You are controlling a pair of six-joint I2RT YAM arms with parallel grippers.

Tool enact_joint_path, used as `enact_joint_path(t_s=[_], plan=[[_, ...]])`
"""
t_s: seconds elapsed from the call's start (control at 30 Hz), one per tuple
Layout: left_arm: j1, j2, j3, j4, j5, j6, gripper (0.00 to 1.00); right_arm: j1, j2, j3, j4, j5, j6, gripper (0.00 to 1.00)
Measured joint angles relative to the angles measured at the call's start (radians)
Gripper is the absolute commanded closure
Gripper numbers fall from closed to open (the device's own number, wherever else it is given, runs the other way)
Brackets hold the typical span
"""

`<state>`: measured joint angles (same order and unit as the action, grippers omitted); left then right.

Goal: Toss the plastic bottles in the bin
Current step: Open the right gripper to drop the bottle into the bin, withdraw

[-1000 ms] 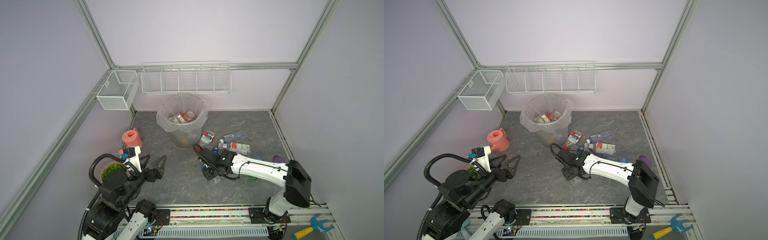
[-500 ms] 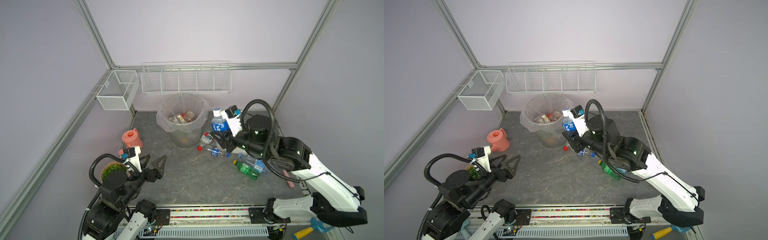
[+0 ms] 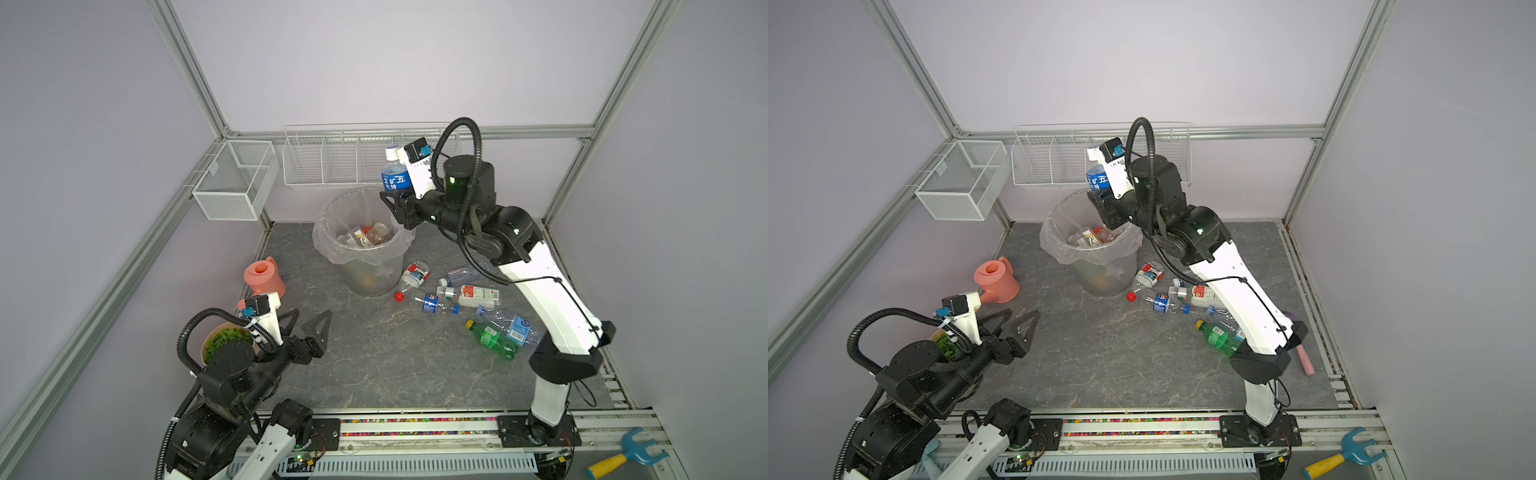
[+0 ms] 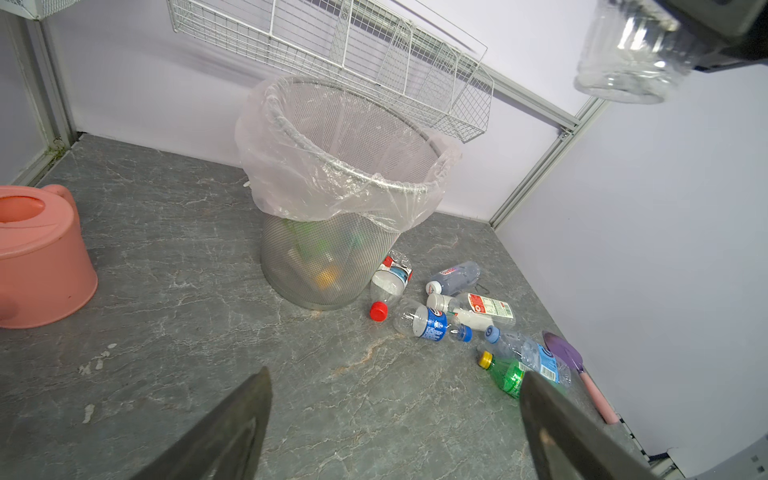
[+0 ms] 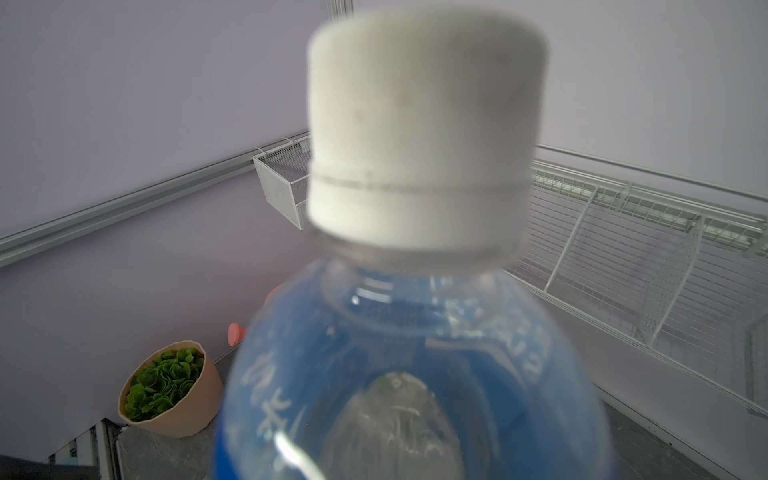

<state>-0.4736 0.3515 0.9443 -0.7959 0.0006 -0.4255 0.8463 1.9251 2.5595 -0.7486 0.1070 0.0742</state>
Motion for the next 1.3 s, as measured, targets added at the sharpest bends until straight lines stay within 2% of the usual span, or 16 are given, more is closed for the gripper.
enact_joint_path(t_s=[0.03, 0.1, 0.13, 0.17, 0.2, 0.23, 0.33, 0.43, 0.6, 0.7, 0.97, 1.3], plan=[[0.0, 0.0, 0.0, 0.0, -0.001, 0.0, 0.08, -0.013, 0.042, 0.034, 0.002, -0.019, 0.007, 0.57], [0.0, -0.001, 0.0, -0.003, -0.002, 0.0, 0.08, -0.037, 0.104, 0.065, 0.006, -0.044, 0.024, 0.48], [0.0, -0.002, 0.0, -0.004, -0.003, 0.0, 0.08, -0.05, 0.135, 0.071, 0.005, -0.056, 0.034, 0.34], [0.0, -0.003, 0.0, -0.005, -0.003, 0.0, 0.08, -0.061, 0.164, 0.073, 0.006, -0.062, 0.042, 0.09], [0.0, -0.006, 0.0, -0.005, -0.003, 0.0, 0.08, -0.068, 0.187, 0.074, 0.005, -0.068, 0.054, 0.05], [0.0, -0.009, 0.0, -0.006, -0.003, 0.0, 0.08, -0.076, 0.212, 0.08, 0.005, -0.075, 0.064, 0.11], [0.0, -0.017, 0.002, -0.01, -0.003, 0.0, 0.08, -0.093, 0.298, 0.148, -0.014, -0.089, 0.089, 0.12], [0.0, -0.018, 0.009, -0.017, -0.003, 0.0, 0.08, -0.098, 0.306, 0.158, -0.026, -0.099, 0.098, 0.12], [0.0, -0.018, 0.013, -0.018, -0.003, 0.0, 0.08, -0.09, 0.182, 0.114, -0.018, -0.101, 0.096, 0.12], [0.0, -0.013, 0.013, -0.017, -0.002, 0.0, 0.08, -0.083, 0.047, 0.066, 0.002, -0.097, 0.085, 0.12], [0.0, 0.028, 0.013, 0.007, 0.027, 0.0, 0.08, -0.052, -0.296, -0.189, 0.08, -0.07, 0.04, 0.12], [0.0, 0.131, 0.013, 0.048, 0.106, -0.008, 0.05, -0.046, -0.618, -0.706, 0.097, 0.035, 0.007, 0.12]])
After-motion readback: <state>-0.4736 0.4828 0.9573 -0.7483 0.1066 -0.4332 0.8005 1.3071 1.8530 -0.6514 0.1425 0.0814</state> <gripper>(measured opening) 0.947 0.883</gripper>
